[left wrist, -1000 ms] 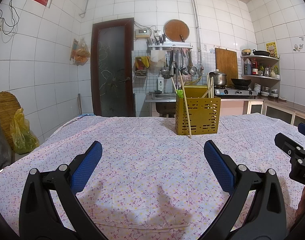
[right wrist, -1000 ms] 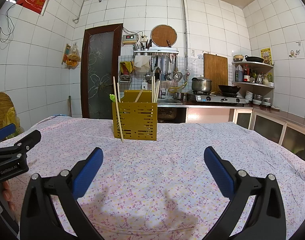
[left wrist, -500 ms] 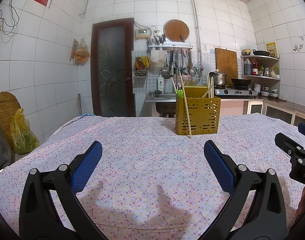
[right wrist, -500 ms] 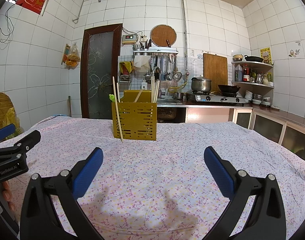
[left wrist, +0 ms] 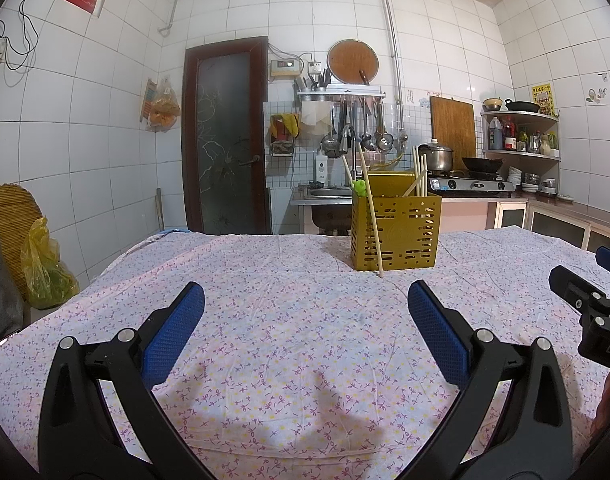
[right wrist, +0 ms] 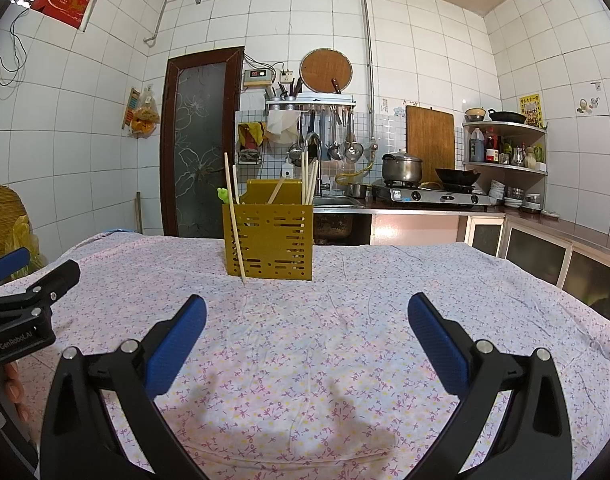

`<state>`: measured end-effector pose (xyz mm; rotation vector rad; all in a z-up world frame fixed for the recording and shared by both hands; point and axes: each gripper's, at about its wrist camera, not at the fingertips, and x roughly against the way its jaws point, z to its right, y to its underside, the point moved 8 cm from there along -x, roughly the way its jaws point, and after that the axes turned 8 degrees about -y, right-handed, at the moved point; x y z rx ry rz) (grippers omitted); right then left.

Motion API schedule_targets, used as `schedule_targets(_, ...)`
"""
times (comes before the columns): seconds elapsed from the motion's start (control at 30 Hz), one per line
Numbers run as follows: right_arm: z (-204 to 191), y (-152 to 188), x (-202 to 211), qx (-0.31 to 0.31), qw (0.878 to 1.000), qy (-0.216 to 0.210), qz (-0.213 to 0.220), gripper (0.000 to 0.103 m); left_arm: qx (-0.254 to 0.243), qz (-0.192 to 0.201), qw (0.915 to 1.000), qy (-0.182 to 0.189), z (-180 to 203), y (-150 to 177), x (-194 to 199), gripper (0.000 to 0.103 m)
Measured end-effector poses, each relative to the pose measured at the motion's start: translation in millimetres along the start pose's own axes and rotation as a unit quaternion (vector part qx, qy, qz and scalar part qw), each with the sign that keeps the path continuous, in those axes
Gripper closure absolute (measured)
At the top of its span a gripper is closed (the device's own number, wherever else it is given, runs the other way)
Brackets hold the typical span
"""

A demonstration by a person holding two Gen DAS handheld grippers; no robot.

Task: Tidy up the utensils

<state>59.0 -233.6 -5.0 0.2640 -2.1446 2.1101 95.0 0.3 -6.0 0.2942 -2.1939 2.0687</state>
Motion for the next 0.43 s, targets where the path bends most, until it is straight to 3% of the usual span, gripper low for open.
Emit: schedule_targets(0.43, 0.4, 0.1, 0.0, 0.000, 1.000, 0.000, 0.000, 0.005, -0.001, 0.001, 1.0000, 0.000, -1.1, -3.6, 0.7, 0.005)
